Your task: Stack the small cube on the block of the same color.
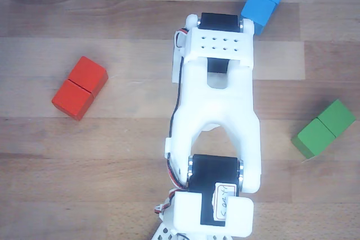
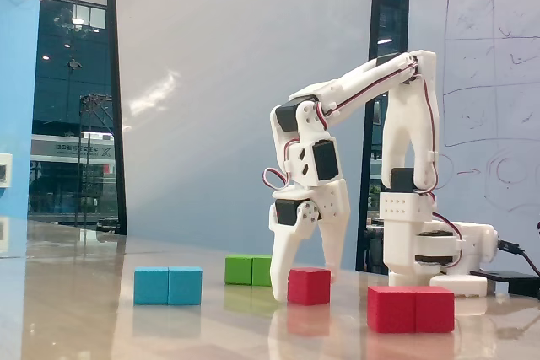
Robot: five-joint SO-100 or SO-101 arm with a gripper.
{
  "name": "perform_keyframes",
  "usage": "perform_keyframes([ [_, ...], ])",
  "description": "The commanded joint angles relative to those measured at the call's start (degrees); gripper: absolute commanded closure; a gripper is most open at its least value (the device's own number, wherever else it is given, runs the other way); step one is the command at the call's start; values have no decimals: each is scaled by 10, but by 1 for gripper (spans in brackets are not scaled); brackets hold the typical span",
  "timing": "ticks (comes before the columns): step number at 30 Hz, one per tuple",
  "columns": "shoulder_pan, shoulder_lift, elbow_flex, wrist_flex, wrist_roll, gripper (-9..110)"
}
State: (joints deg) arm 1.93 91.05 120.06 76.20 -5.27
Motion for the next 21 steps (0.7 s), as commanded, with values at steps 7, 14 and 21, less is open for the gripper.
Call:
perform_keyframes([
  [7,4,6,-4,-9,0,82],
  [14,4,6,-4,-9,0,94],
  [21,4,10,-5,-9,2,97],
])
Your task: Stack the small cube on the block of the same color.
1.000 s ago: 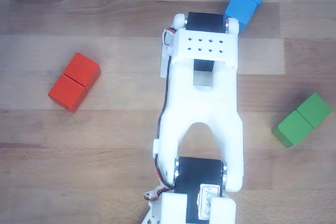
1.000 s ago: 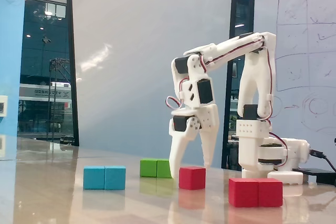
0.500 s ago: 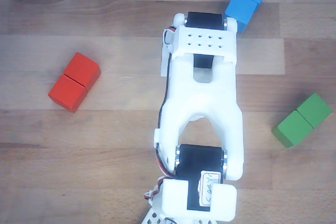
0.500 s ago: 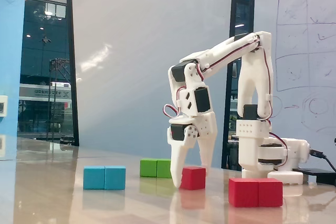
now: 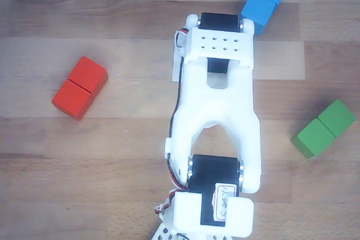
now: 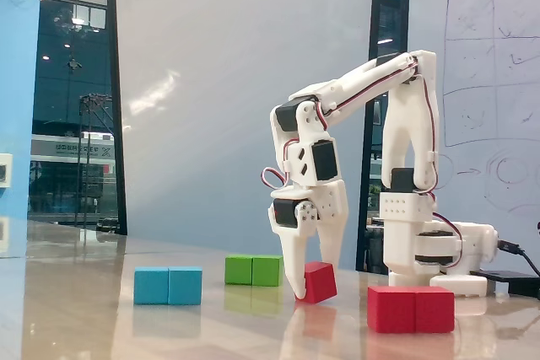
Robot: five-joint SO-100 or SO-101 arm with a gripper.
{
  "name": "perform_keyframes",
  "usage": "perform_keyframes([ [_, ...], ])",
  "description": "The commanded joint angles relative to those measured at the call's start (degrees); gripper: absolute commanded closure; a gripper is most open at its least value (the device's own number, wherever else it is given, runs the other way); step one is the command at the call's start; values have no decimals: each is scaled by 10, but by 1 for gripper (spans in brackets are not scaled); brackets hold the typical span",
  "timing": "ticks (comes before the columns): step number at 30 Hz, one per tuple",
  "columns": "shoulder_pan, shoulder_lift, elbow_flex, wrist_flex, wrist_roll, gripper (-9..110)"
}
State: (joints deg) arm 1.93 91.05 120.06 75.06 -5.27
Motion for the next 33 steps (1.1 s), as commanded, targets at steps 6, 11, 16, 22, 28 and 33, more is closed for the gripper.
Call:
perform_keyframes([
  [6,4,18,-12,13,5,97],
  [11,4,62,-12,14,5,97],
  [16,4,115,-12,15,5,97],
  [22,51,183,-13,15,1,97],
  [28,95,231,-26,15,0,96],
  [33,88,239,-87,21,0,97],
])
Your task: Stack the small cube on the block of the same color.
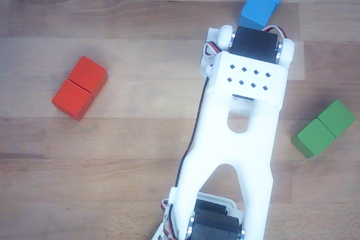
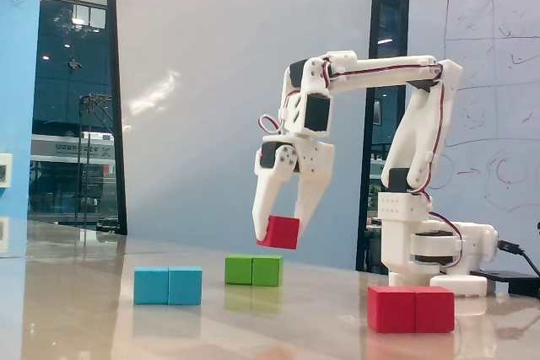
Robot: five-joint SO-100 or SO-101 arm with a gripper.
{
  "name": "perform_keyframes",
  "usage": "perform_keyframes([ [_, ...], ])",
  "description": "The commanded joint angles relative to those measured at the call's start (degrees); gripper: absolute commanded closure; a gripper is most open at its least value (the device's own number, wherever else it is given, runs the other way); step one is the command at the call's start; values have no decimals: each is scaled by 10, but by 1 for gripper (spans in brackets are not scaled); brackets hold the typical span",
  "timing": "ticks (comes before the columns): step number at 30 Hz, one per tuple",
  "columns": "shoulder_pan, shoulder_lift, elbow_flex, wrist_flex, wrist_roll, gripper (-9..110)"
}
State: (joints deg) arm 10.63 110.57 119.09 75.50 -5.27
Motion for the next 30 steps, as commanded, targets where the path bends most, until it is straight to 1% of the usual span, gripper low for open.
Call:
perform_keyframes([
  [1,-4,43,-91,24,0,97],
  [6,-40,32,-146,85,3,97],
  [14,-97,-25,-190,164,6,97],
  [20,-162,-33,-233,183,7,97],
  [30,-330,-35,-289,180,8,97],
])
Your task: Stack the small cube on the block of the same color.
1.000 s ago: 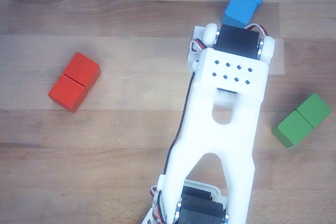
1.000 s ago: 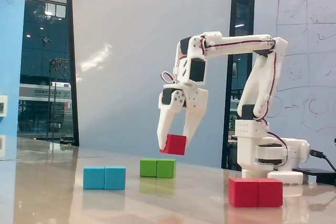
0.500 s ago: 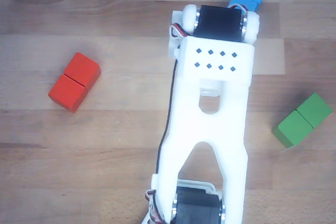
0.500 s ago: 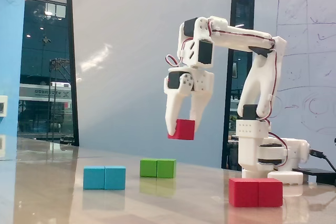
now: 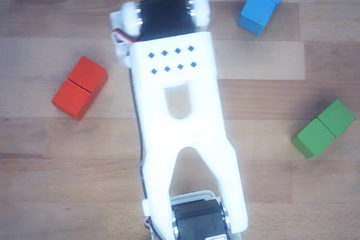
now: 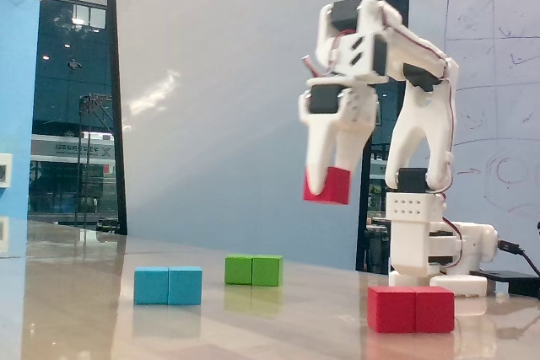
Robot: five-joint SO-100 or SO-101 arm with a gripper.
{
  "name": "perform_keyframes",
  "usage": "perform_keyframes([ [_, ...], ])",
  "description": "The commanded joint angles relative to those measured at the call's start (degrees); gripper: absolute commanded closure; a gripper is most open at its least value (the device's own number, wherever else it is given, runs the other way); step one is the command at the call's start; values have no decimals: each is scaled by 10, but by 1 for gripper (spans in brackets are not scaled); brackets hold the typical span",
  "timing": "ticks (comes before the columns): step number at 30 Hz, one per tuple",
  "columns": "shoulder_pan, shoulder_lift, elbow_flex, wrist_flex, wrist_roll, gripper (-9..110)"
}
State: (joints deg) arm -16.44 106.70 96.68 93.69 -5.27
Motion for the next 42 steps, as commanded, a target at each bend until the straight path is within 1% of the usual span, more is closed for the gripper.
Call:
perform_keyframes([
  [1,-77,4,-65,-4,8,97],
  [11,-268,-37,-69,-5,9,97],
  [15,-302,-59,-69,-7,9,97],
  [26,-298,-127,-69,-66,8,97],
  [35,-236,-154,-69,-67,2,96],
  [42,-221,-164,-69,-67,2,96],
])
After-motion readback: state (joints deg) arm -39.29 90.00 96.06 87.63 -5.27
